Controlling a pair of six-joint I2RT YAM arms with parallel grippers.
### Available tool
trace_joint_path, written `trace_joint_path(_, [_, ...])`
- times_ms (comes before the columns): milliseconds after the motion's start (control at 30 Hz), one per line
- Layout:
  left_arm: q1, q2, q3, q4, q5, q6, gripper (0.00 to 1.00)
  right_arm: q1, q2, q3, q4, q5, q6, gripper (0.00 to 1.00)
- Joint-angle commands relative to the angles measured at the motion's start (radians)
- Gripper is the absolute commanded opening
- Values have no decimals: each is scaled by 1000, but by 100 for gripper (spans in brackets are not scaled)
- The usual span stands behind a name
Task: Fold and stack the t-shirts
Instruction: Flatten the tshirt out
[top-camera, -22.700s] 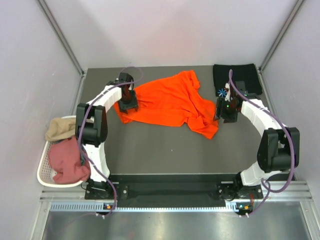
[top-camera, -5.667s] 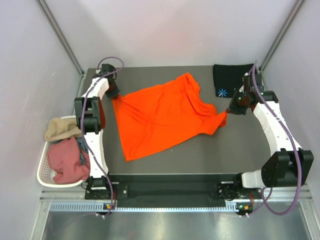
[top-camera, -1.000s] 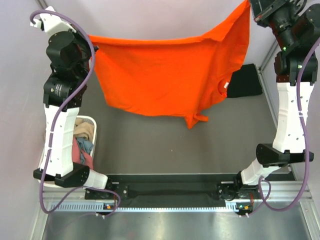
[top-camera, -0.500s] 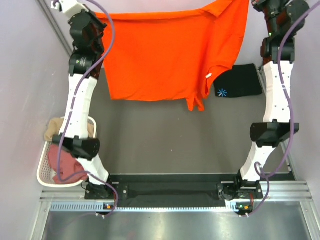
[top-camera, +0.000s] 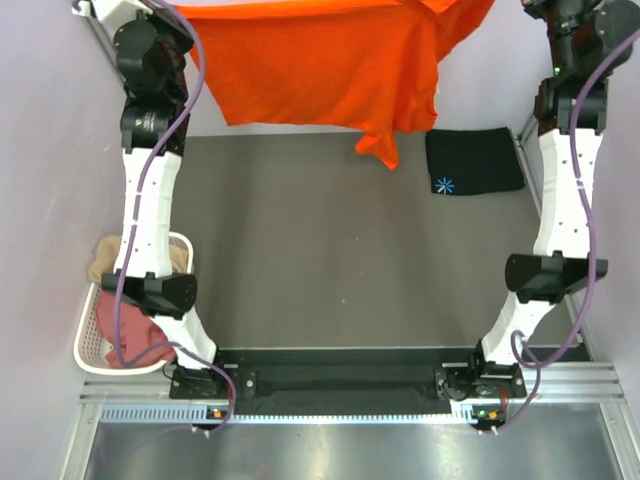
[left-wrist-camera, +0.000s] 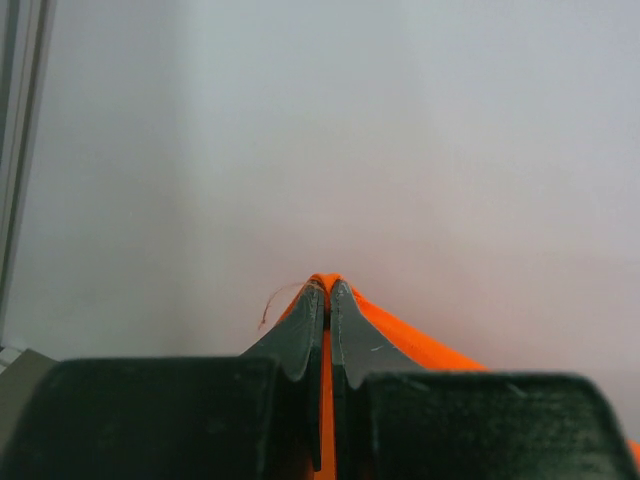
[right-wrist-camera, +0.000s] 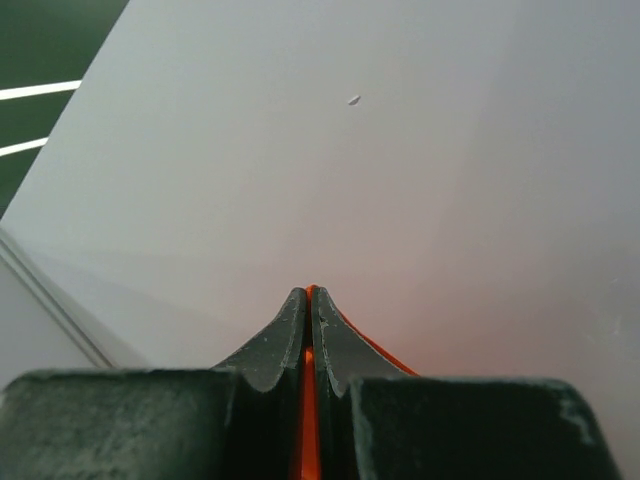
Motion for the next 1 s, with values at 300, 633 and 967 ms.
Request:
trace_joint_path(300, [12,-471,-336,102,2,-48,0,-23,-523,-329,13,-16,-138,0])
trace_joint_path(633, [12,-793,-575,103,33,-85,0,-23,-882,-639,-37,-22,-208,0])
trace_joint_path(967, [12,-886,-736,125,18,-81,0,-23,-920,-765,25,-36,-212,0])
